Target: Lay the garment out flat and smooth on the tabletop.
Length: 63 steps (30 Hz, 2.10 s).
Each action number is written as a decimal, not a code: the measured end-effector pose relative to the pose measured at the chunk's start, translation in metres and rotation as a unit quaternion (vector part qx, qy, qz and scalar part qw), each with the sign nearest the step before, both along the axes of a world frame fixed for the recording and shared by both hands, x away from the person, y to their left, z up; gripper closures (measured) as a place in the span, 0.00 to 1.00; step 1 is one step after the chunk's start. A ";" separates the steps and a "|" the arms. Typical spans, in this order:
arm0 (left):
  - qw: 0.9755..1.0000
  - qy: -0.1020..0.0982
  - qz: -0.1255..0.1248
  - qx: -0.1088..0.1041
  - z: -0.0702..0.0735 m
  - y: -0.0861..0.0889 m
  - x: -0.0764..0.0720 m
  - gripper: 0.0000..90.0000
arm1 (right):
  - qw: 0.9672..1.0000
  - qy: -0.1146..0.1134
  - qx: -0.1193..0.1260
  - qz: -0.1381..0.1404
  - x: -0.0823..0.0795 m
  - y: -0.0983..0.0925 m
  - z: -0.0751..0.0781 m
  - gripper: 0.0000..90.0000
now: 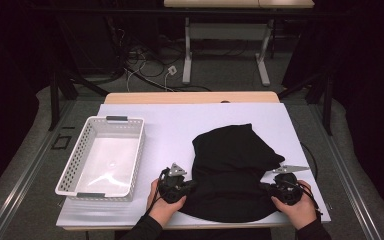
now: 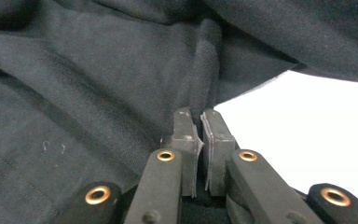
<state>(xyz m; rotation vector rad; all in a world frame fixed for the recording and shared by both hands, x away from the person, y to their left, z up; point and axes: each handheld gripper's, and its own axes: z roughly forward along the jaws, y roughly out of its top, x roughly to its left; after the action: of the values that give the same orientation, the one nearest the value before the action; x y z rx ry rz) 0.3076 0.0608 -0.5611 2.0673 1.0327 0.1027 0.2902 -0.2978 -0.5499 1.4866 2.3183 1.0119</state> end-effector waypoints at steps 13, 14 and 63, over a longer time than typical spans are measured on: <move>0.999 0.027 0.038 -0.024 0.013 0.016 -0.004 0.97 | 0.999 0.007 0.030 -0.017 -0.007 -0.005 0.010 0.96; 0.998 0.028 0.039 -0.027 0.015 0.018 -0.005 0.97 | 0.999 0.009 0.034 -0.019 -0.008 -0.005 0.011 0.96; 0.995 0.028 0.056 -0.076 0.045 0.066 -0.075 0.63 | 0.997 0.011 0.072 -0.035 -0.077 -0.027 0.057 0.69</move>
<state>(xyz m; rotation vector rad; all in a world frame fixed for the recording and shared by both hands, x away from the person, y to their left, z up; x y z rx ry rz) 0.2321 0.1265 -0.5160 1.8858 1.1549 0.0217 0.2133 -0.3247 -0.4925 1.6291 2.2316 1.1717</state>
